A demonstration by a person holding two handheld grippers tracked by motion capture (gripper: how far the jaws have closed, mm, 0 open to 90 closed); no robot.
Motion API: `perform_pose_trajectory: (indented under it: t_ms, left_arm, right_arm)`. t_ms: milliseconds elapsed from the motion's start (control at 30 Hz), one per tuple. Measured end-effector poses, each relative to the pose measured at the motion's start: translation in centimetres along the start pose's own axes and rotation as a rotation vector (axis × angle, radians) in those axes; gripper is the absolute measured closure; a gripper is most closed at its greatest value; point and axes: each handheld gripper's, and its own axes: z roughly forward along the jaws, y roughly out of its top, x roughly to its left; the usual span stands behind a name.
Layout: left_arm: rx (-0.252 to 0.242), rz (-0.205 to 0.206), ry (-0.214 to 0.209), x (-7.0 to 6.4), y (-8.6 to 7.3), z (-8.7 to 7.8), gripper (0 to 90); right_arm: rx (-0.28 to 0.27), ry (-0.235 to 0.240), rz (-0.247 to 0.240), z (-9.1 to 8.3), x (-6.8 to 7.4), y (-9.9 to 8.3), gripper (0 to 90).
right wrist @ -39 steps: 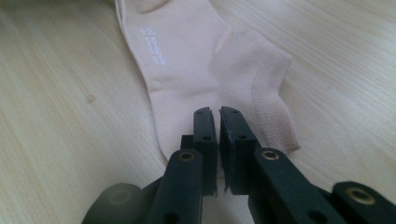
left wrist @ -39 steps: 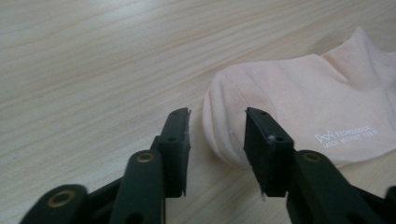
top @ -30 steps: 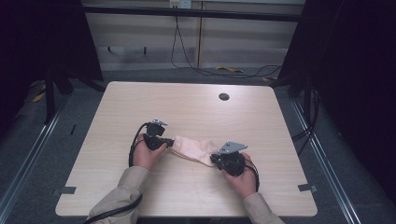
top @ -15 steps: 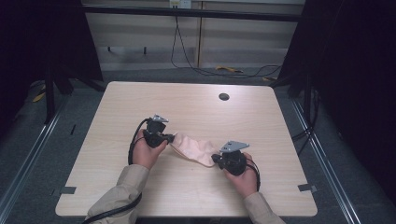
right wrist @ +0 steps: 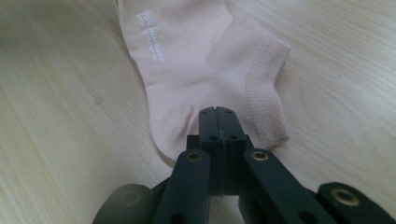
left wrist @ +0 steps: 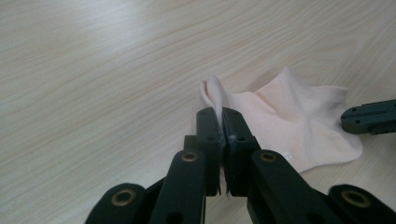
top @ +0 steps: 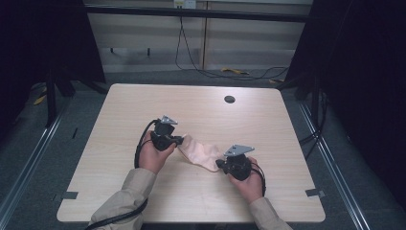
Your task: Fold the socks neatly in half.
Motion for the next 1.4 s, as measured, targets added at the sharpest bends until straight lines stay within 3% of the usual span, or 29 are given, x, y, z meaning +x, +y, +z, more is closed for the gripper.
perform_pose_trajectory:
  t_ms: [600,1100,1400]
  left_arm:
    - [-0.020,0.054,-0.028,-2.6,1.7,-0.3,87.1]
    - [-0.007,0.114,-0.067,-5.8,2.6,1.1,87.0]
    - [-0.004,0.112,-0.087,-6.9,2.7,2.0,87.0]
  right_arm:
    - [-0.003,0.026,-0.007,0.3,0.8,0.2,90.0]
    - [-0.010,0.027,-0.005,0.4,0.8,0.2,90.0]
    - [-0.024,0.043,0.001,0.6,0.7,0.1,90.0]
